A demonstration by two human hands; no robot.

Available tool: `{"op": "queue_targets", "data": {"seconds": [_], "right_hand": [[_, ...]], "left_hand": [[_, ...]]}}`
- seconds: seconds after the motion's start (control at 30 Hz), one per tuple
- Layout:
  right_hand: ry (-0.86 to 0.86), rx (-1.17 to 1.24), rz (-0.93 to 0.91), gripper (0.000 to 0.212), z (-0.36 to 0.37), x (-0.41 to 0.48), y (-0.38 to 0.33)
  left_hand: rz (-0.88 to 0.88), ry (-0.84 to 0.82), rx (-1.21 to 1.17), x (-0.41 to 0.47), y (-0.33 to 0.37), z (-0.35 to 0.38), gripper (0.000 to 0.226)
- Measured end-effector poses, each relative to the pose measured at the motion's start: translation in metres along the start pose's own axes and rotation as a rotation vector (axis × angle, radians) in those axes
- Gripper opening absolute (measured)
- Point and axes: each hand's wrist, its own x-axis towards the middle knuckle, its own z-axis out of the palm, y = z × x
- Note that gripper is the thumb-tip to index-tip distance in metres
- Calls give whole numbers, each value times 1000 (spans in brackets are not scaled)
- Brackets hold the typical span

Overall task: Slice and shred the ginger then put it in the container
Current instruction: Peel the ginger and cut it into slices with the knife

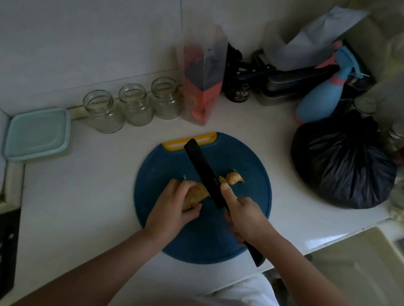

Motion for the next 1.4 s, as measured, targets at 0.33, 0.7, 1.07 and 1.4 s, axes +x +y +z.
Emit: {"op": "queue_targets", "data": {"seconds": [0.33, 0.7, 1.07, 1.4], "right_hand": [[-40, -139, -77, 66, -13, 2, 6], [-36, -80, -45, 65, -16, 4, 10], [65, -382, -244, 60, 11, 3, 6], [184, -669, -382, 65, 14, -1, 14]], "left_hand": [[108, 7, 40, -3, -1, 0, 43], [-24, -79, -147, 10, -2, -22, 30], [-166, -62, -207, 11, 1, -17, 28], [-84, 0, -119, 6, -2, -20, 28]]}}
